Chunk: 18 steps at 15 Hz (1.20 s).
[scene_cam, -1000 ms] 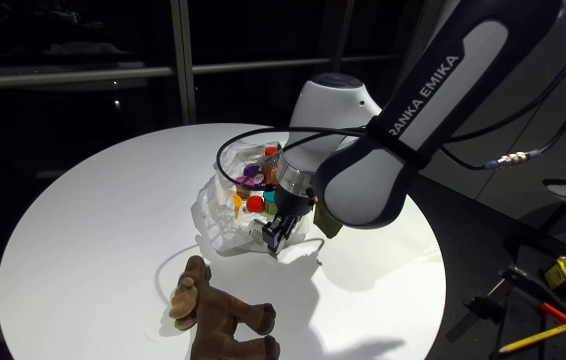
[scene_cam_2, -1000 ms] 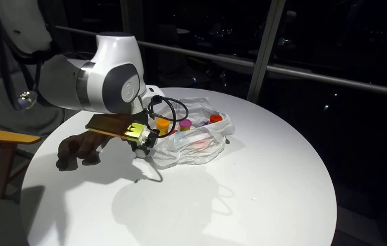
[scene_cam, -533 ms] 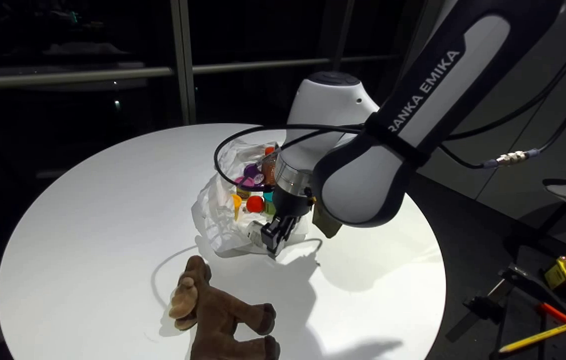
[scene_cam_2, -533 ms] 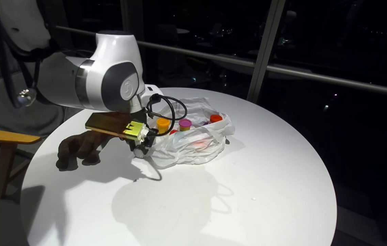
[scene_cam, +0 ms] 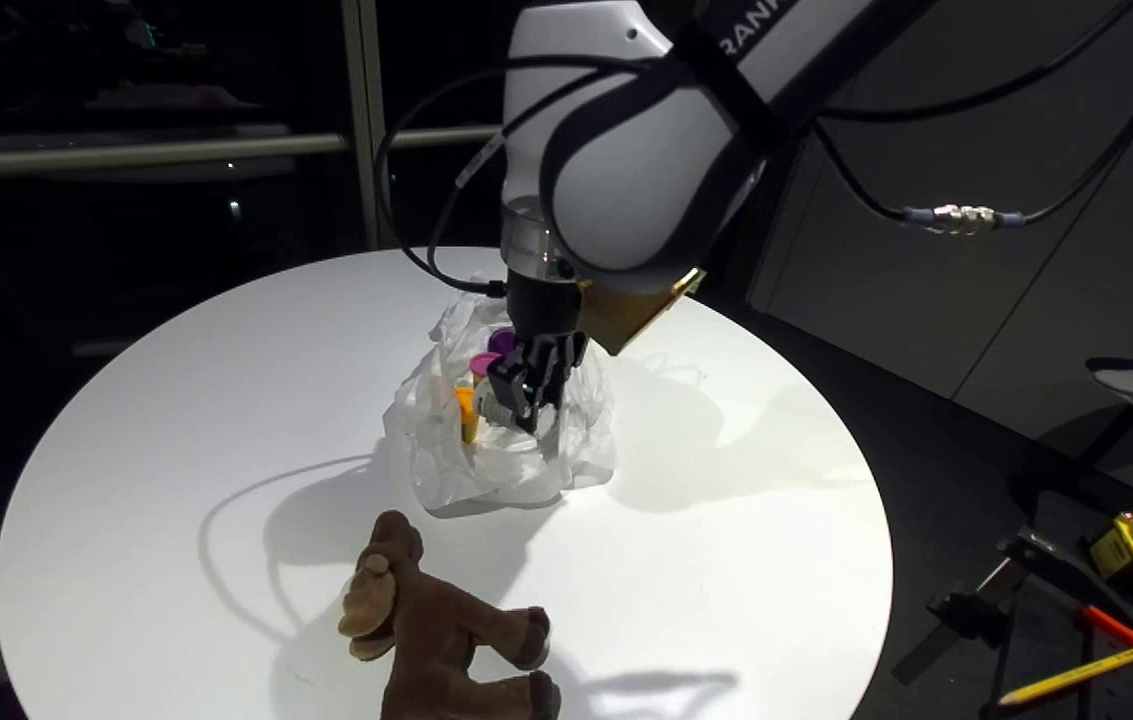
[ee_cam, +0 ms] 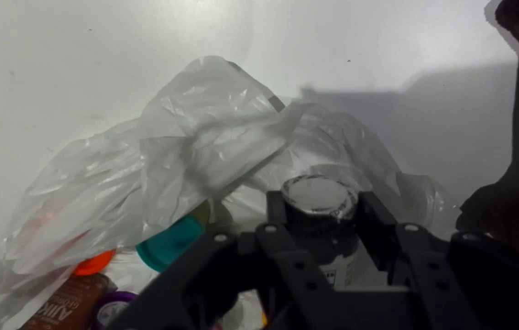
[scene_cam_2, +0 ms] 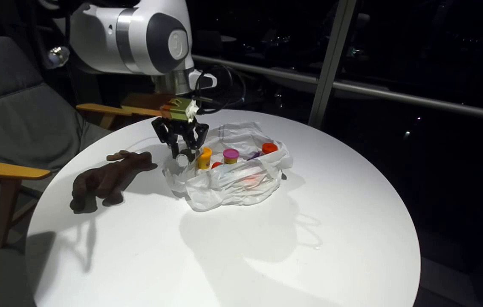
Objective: Pick up all the objects surrounding the plastic and arrange them on the plastic
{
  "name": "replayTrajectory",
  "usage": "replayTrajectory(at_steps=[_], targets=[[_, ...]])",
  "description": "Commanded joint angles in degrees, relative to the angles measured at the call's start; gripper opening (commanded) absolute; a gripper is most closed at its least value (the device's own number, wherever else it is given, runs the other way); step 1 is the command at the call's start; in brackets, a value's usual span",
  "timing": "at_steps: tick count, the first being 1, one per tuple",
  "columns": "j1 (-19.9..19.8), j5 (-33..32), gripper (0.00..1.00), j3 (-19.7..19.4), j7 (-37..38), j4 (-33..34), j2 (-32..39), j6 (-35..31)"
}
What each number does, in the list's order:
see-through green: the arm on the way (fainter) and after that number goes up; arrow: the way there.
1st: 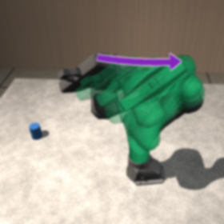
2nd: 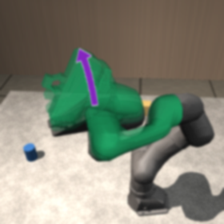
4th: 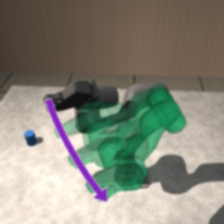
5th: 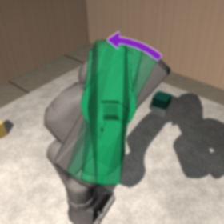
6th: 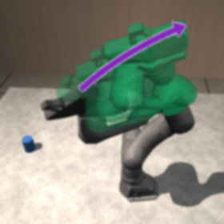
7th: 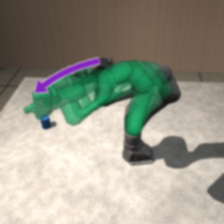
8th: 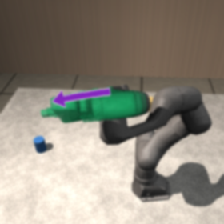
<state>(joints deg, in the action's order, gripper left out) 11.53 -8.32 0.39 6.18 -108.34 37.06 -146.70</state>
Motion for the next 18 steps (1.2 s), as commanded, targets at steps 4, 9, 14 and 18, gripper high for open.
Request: replayTrajectory(at_steps=[4, 9, 14, 18], targets=[[-0.40, -0.45, 0.18, -1.34, 0.32, 13.17, 6.88, 16.87], [-1.56, 0.20, 0.18, -0.97, -0.36, 20.01, 11.29, 20.94], [-1.18, 0.29, 0.19, 0.02, -1.67, 26.64, 13.27, 28.36], [-1.37, 0.89, 0.20, 1.26, -1.85, 31.10, 15.35, 31.85]])
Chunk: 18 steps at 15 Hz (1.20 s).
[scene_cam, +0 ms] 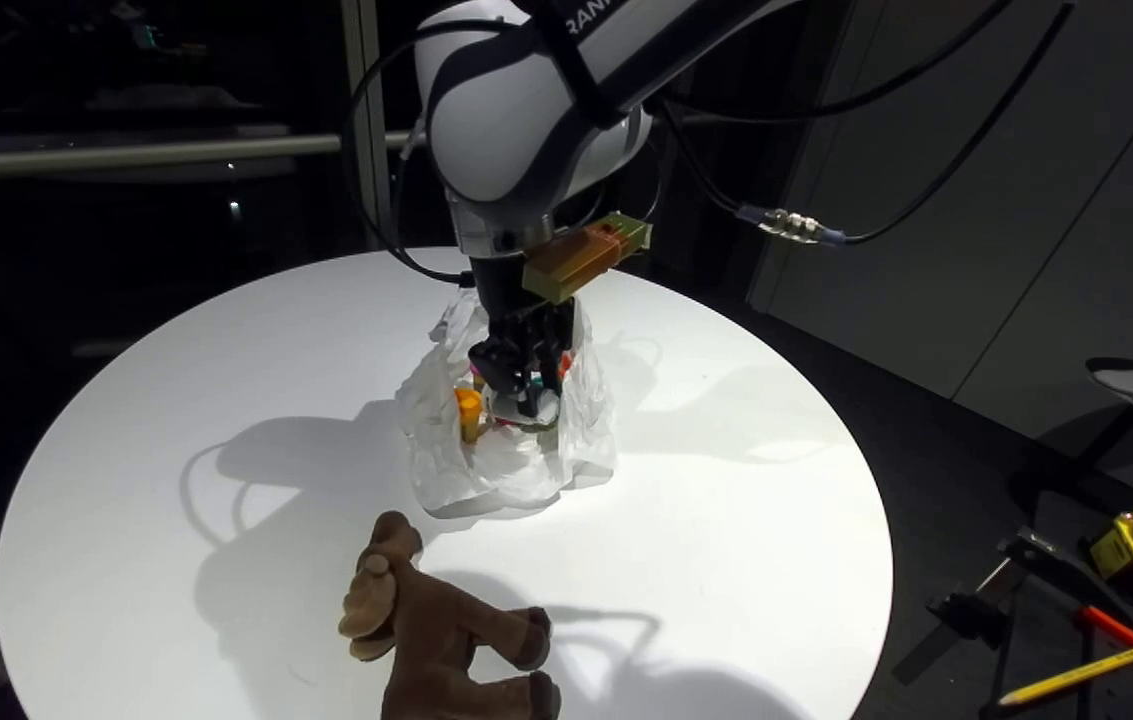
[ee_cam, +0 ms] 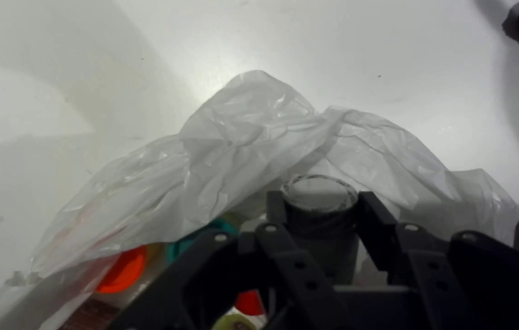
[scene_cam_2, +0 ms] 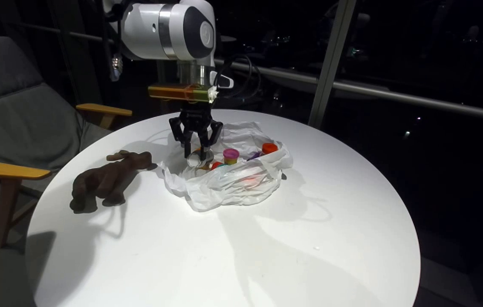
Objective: Pick up all the objects surrounding the plastic and arrange them on the plastic
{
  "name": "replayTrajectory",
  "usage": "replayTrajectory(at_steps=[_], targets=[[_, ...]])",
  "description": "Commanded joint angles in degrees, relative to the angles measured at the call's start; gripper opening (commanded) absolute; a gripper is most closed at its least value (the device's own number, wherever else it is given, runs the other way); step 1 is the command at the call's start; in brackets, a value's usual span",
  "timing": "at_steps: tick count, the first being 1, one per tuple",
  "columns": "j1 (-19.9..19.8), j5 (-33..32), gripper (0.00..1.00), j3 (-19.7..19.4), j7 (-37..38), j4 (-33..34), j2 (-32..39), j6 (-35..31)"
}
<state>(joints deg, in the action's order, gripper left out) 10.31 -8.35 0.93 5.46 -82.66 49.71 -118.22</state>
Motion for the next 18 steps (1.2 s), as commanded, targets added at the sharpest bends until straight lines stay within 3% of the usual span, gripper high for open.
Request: replayTrajectory(at_steps=[1, 7, 8, 9, 13, 18], targets=[[-0.10, 0.89, 0.20, 0.82, -0.97, 6.25, 3.28, 3.62], [-0.26, 1.27, 0.22, 0.55, 0.45, 11.87, 8.52, 0.96], [-0.04, 1.06, 0.68, 0.37, 0.88, 12.68, 9.17, -0.08], [0.07, 1.12, 0.69, 0.40, 1.13, 13.44, 9.75, -0.90], [0.60, 1.00, 0.98, 0.25, 2.14, 14.63, 9.64, -5.17], [1.91, 1.83, 1.00, 1.33, 2.91, 12.09, 5.41, -3.49]])
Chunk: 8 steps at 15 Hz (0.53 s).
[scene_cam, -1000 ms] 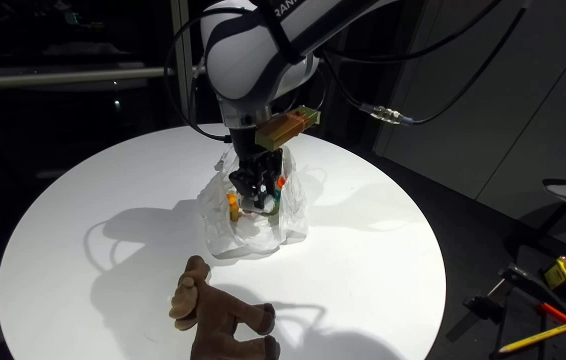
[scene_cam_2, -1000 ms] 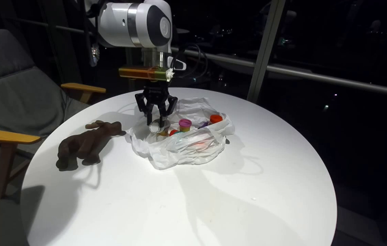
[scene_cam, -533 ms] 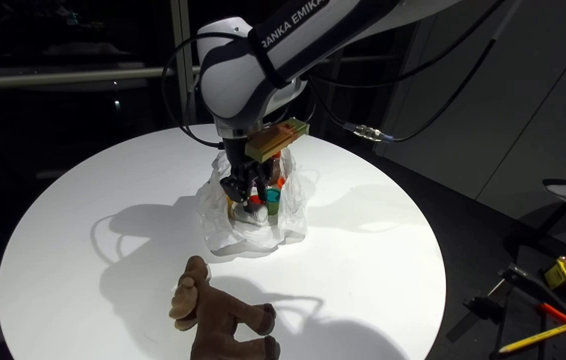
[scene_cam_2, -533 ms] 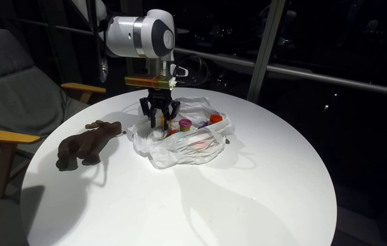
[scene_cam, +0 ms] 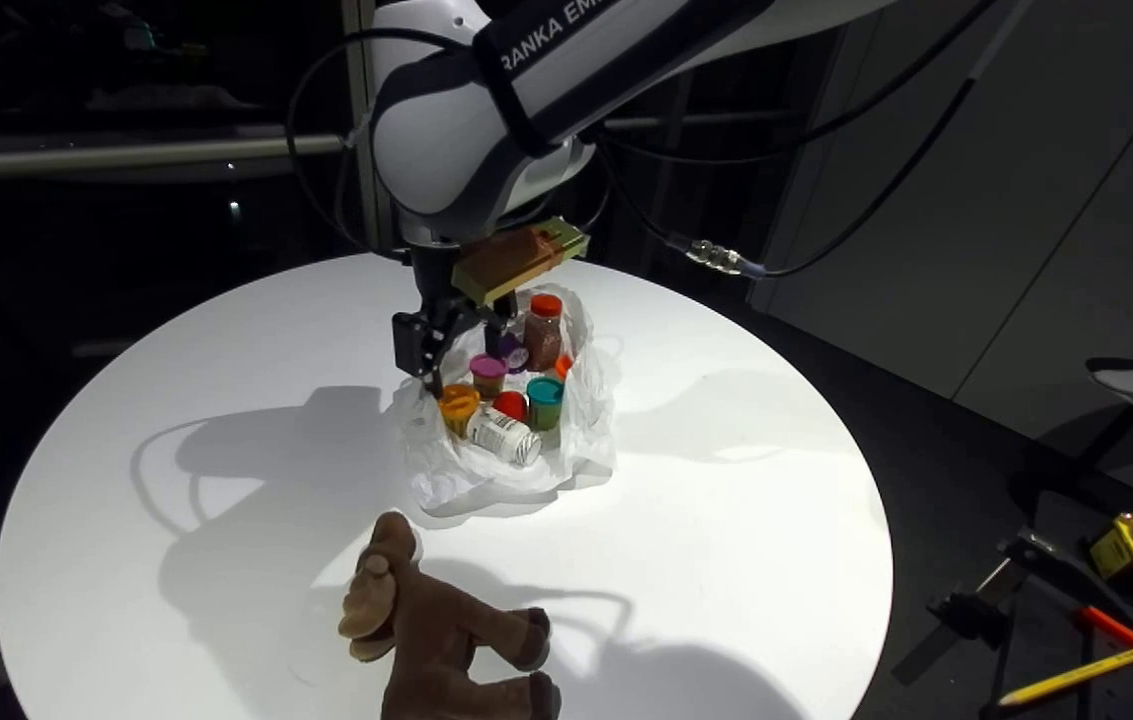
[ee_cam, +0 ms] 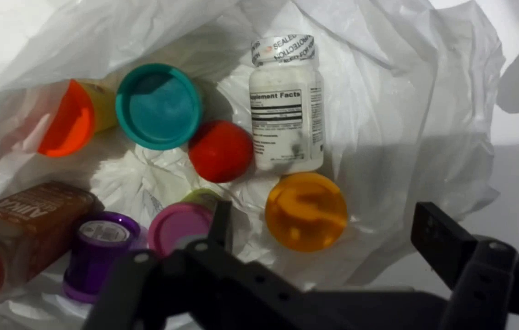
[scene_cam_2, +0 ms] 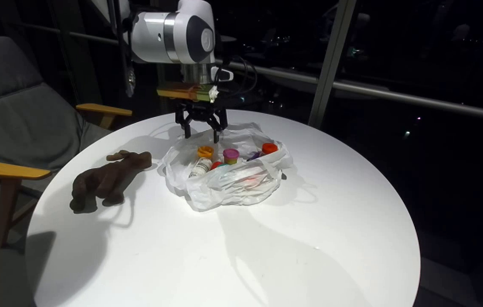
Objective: Pick up all the objects surrounding the plastic and arrange them on the plastic
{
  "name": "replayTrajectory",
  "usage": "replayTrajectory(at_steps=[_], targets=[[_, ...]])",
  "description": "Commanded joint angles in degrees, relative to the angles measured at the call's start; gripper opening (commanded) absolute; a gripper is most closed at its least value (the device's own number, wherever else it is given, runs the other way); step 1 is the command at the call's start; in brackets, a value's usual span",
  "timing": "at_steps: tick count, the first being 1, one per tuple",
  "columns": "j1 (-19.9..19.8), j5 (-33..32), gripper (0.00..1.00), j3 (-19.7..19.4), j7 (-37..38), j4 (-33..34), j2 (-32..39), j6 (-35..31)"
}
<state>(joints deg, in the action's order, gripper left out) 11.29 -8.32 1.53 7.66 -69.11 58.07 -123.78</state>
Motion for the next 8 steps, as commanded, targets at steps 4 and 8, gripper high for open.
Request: replayTrajectory(at_steps=[4, 8], targets=[[2.50, 4.66, 1.00, 3.94, 0.75, -6.23, -6.84, 6.50], [4.61, 5.60, 1.00, 6.78, -0.44, -14.87, -10.54, 5.31]])
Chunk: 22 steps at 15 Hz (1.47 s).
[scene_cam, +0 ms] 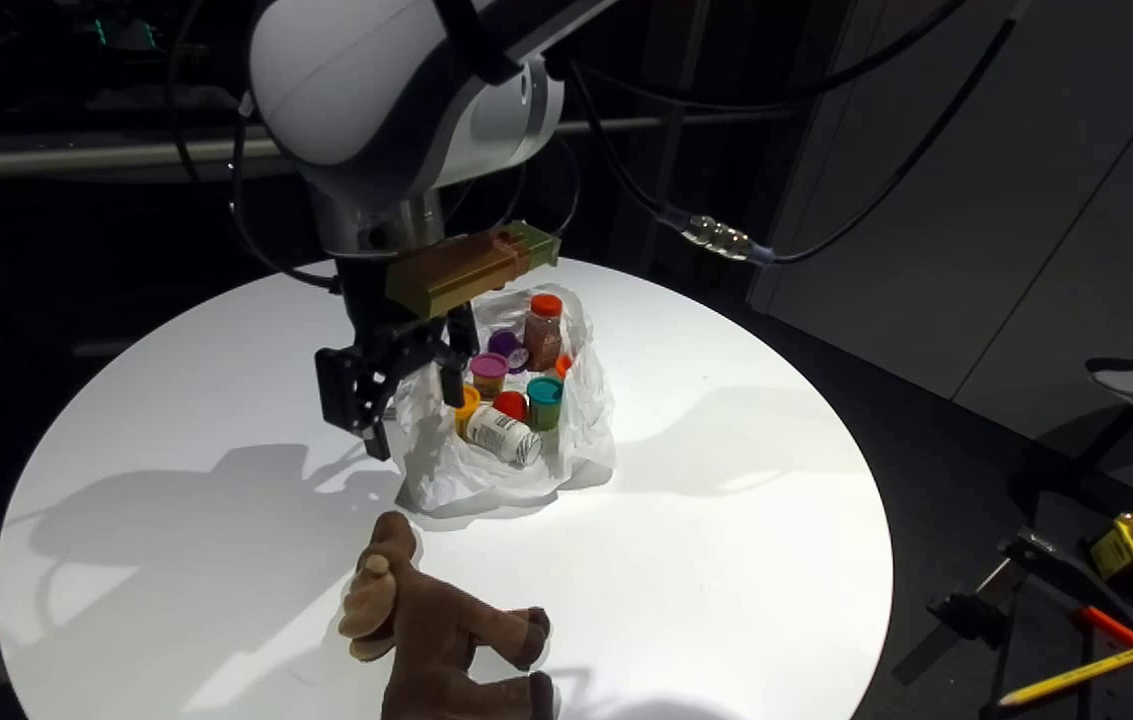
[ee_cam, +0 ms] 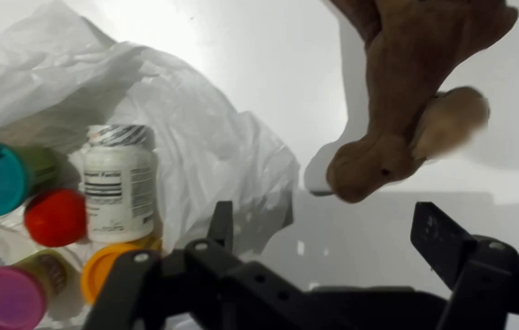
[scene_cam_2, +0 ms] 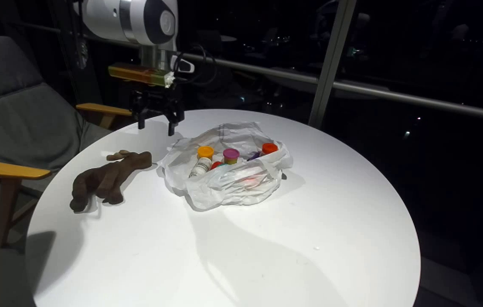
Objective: Pick up all the objects surrounding the plastic and arrange them on the plastic
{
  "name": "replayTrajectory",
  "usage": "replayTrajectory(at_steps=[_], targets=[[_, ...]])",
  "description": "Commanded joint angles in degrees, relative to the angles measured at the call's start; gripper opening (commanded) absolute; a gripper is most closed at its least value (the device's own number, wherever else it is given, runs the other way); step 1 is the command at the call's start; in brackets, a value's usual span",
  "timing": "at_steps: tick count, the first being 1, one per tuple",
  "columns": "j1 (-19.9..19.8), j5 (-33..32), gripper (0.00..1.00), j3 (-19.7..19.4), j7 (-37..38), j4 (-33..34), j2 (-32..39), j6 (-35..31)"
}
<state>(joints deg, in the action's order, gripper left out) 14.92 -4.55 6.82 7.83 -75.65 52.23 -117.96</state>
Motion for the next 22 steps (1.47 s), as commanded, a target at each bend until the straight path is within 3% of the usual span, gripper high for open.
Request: replayTrajectory(at_steps=[1, 6, 11, 14, 15, 16, 22], targets=[[1.45, 2.15, 1.00, 2.09, -0.67, -10.17, -5.02, -0.99], [2.76, 2.64, 1.00, 3.84, -1.19, -19.89, -5.01, -7.39], [6.58, -3.40, 1.00, 1.60, -1.30, -26.52, -4.43, -24.70], [9.04, -7.16, 1.00, -0.95, -0.10, -28.61, -4.33, -31.26], [10.06, -8.35, 0.75, -2.16, 0.41, -29.16, -4.48, -32.53], [10.46, -8.97, 0.74, -2.89, 0.57, -29.66, -4.65, -33.12], [8.36, -6.70, 0.28, -1.29, -1.35, -32.59, -10.81, -29.45]])
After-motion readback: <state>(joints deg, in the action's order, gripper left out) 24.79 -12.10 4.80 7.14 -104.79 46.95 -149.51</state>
